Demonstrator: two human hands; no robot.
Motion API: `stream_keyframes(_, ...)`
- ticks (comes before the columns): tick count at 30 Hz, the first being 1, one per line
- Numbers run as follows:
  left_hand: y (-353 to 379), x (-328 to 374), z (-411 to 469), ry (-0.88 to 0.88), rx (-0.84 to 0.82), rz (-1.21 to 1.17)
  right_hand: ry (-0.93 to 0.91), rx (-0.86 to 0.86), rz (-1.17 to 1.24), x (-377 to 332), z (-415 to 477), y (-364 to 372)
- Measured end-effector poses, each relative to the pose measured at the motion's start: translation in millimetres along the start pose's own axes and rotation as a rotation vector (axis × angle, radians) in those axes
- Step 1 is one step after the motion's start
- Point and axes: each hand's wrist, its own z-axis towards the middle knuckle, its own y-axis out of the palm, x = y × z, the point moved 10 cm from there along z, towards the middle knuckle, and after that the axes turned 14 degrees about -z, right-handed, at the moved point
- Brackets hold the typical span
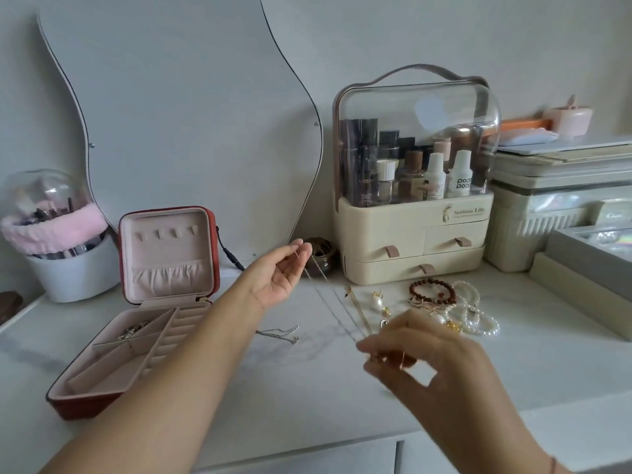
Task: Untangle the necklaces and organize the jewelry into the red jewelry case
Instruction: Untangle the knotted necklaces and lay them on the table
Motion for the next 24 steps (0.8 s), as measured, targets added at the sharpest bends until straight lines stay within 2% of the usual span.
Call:
stream_keyframes(3, 7.0, -0.9, 5.1, -0.021, -0.035, 0.028, -0.036, 0.032, -0.122, 8.0, -19.5, 18.6)
stream_keyframes(5, 8.1, -0.1, 10.5, -0.005, -0.026, 0.192, -0.076, 0.077, -0.243, 10.4, -30.9, 27.7)
stream_keyframes(10, 12.3, 6.2, 19.6, 0.18, -0.047, 1.021, -0.192, 0.213, -0.472, 5.3, -51.1, 37.4)
stream_keyframes(12, 15.0, 4.6, 21.1, 0.231, -0.084, 1.222, -0.196, 0.239, -0.521, 5.1, -56.0, 36.9)
stream_keyframes(20, 14.1, -3.8, 33.4, 0.418, -0.103, 1.385, -0.156, 0.234, -0.515, 13.4, -63.7, 40.2)
stream_keyframes(24, 10.3, -11.9, 38.8, 0.452, -0.077, 1.447, -0.145, 0.225, -0.556, 15.6, -62.7, 42.9)
